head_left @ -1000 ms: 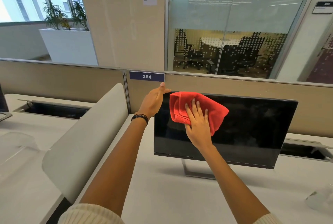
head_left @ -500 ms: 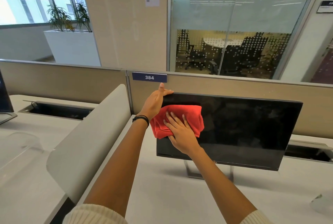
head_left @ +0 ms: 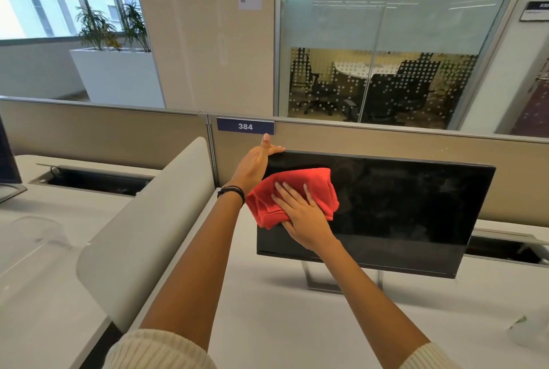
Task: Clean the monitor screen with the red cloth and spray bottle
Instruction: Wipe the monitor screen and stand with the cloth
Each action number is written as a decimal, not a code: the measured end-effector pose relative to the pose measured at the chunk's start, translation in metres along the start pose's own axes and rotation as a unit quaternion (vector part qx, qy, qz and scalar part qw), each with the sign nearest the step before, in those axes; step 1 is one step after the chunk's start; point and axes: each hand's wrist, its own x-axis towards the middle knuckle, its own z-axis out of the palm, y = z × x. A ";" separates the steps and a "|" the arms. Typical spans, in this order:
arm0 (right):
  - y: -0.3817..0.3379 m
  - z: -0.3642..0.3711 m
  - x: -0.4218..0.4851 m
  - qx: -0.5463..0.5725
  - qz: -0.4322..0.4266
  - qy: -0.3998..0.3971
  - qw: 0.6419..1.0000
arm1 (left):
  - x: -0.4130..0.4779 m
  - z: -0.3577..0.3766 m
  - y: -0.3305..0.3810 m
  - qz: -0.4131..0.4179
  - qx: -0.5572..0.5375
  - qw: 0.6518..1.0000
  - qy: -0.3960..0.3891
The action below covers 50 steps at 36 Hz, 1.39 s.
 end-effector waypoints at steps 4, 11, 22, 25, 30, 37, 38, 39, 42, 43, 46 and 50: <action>0.005 -0.011 0.004 0.006 0.070 0.070 0.995 | 0.001 0.000 -0.001 0.001 0.000 1.000 -0.003; 0.010 -0.010 0.001 0.032 0.080 0.076 0.993 | 0.002 0.003 -0.004 0.000 -0.005 1.000 0.016; 0.023 -0.009 -0.015 -0.051 0.020 0.046 0.997 | -0.006 0.012 -0.004 0.025 0.042 0.997 0.054; 0.035 -0.018 -0.013 -0.114 -0.003 0.035 0.993 | -0.010 0.017 -0.005 0.036 0.042 0.995 0.080; 0.054 -0.037 -0.017 -0.129 0.049 0.084 0.987 | -0.009 0.022 0.002 0.050 0.063 0.992 0.095; 0.062 -0.048 -0.030 -0.056 0.190 0.141 0.970 | -0.011 0.033 0.007 0.056 0.072 0.991 0.102; 0.061 -0.045 -0.033 -0.047 0.196 0.142 0.969 | -0.011 0.034 0.009 0.058 0.076 0.990 0.100; 0.059 -0.042 -0.036 -0.038 0.201 0.142 0.968 | -0.011 0.035 0.010 0.064 0.080 0.990 0.096; 0.055 -0.032 -0.044 -0.017 0.209 0.137 0.968 | -0.008 0.038 0.018 0.076 0.100 0.989 0.075; 0.053 -0.030 -0.047 -0.013 0.208 0.134 0.969 | -0.007 0.039 0.020 0.075 0.101 0.990 0.065; 0.048 -0.024 -0.049 -0.003 0.199 0.126 0.972 | -0.005 0.047 0.028 0.080 0.085 0.992 0.041; 0.048 -0.028 -0.046 -0.027 0.179 0.104 0.978 | -0.004 0.060 0.032 0.054 0.068 0.994 0.065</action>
